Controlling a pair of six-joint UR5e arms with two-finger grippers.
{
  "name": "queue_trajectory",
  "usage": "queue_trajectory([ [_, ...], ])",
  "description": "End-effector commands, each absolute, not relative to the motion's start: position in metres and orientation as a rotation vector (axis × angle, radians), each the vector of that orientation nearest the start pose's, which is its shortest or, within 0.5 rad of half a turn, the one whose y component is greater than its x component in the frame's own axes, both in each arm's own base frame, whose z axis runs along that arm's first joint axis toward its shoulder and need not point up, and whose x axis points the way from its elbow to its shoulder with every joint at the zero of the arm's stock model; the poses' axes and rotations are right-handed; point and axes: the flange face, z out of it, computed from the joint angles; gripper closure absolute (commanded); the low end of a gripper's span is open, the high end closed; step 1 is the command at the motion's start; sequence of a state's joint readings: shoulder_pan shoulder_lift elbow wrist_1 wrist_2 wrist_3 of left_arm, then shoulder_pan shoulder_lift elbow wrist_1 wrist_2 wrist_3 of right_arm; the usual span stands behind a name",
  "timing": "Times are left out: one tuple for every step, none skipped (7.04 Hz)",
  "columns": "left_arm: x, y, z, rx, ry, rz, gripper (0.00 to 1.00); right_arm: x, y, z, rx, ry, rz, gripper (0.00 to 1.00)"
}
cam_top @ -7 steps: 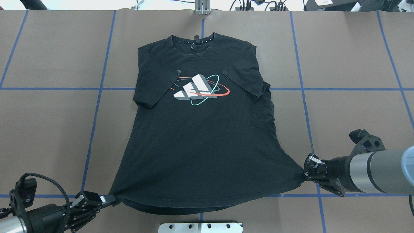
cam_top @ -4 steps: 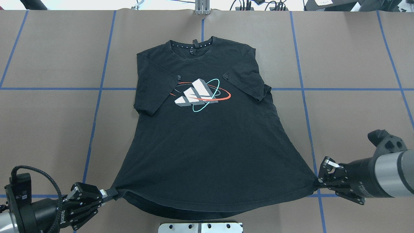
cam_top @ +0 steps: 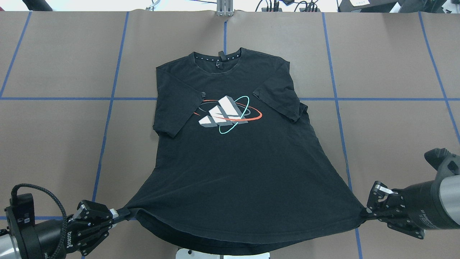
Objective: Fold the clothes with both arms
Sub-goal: 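Lift the hem with both grippers and carry it toward the collar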
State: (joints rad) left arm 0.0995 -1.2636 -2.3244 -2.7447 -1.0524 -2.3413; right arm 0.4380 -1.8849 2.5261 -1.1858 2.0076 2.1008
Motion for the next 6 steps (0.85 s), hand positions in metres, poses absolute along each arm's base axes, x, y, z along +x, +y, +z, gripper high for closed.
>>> queue_trajectory([
  [0.320, -0.147, 0.285, -0.362, 1.694, -0.935, 1.00, -0.229, -0.208, 0.283, -0.513, -1.015, 0.617, 1.00],
  [0.322, -0.136, 0.279, -0.405, 1.697, -0.908, 1.00, -0.228, -0.207, 0.282, -0.526, -1.014, 0.608, 1.00],
  [0.327, -0.123, 0.277, -0.440, 1.687, -0.880, 1.00, -0.228, -0.205, 0.282, -0.540, -1.010, 0.600, 1.00],
  [0.325, -0.121, 0.268, -0.460, 1.706, -0.876, 1.00, -0.220, -0.210, 0.280, -0.564, -1.017, 0.606, 1.00],
  [0.324, -0.126, 0.259, -0.464, 1.734, -0.888, 1.00, -0.198, -0.225, 0.275, -0.583, -1.048, 0.645, 1.00],
  [0.324, -0.134, 0.254, -0.446, 1.762, -0.890, 1.00, -0.183, -0.241, 0.275, -0.572, -1.074, 0.699, 1.00],
])
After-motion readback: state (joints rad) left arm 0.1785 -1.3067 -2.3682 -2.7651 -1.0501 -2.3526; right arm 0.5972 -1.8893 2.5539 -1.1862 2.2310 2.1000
